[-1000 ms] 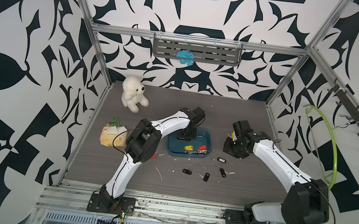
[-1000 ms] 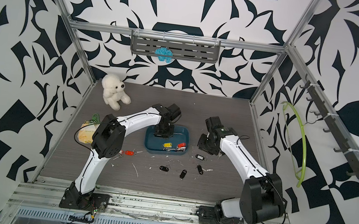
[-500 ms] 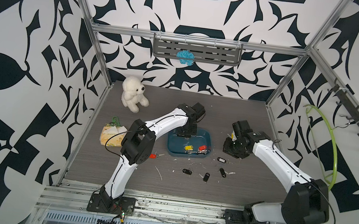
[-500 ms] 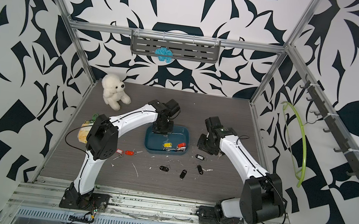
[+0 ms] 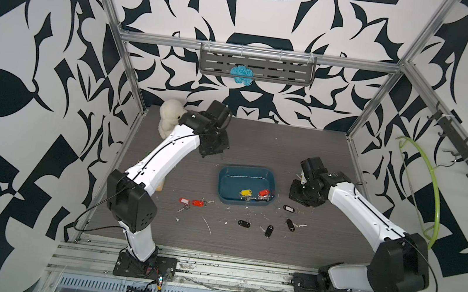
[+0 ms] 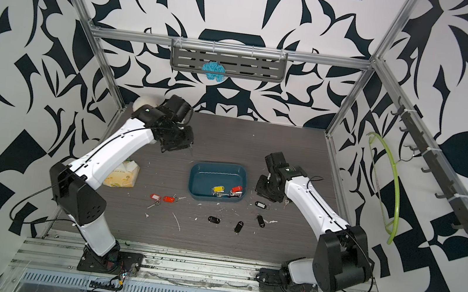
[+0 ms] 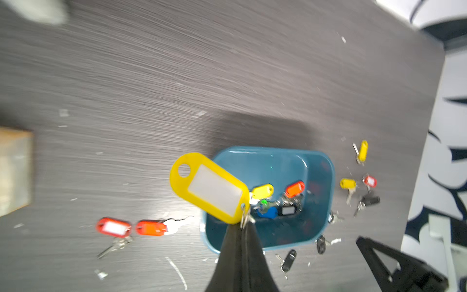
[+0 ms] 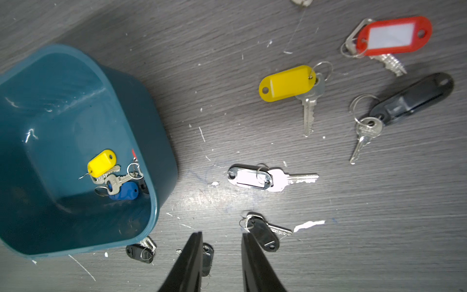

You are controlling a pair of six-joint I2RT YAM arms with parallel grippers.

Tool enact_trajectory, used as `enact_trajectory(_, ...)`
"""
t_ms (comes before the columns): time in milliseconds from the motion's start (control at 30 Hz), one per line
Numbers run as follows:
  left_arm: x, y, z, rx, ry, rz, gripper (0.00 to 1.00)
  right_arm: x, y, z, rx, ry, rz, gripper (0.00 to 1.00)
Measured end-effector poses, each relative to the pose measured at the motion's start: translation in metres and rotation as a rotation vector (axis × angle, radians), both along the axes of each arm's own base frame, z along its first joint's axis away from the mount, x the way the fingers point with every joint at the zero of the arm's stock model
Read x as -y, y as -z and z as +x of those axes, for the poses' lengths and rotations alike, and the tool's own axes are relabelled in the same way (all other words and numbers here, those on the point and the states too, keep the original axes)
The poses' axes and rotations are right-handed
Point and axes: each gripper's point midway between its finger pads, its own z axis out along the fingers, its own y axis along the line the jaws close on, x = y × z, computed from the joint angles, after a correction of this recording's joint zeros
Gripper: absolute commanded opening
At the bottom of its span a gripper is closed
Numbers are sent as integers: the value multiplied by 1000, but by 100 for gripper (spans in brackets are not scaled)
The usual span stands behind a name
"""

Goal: Take the keys out of the storage box
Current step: Place the key at the center of the board.

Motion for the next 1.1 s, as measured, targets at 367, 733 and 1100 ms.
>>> enact_trajectory(367, -71, 82, -13, -222, -92, 84, 0, -37, -14, 16, 25, -80, -2, 36)
enact_trajectory(733, -62, 151, -7, -338, -63, 84, 18, -83, -17, 24, 18, -171, -5, 42)
enact_trajectory(1100, -61, 164, -7, -333, -53, 76, 99, -102, -14, 32, -6, -206, -14, 53)
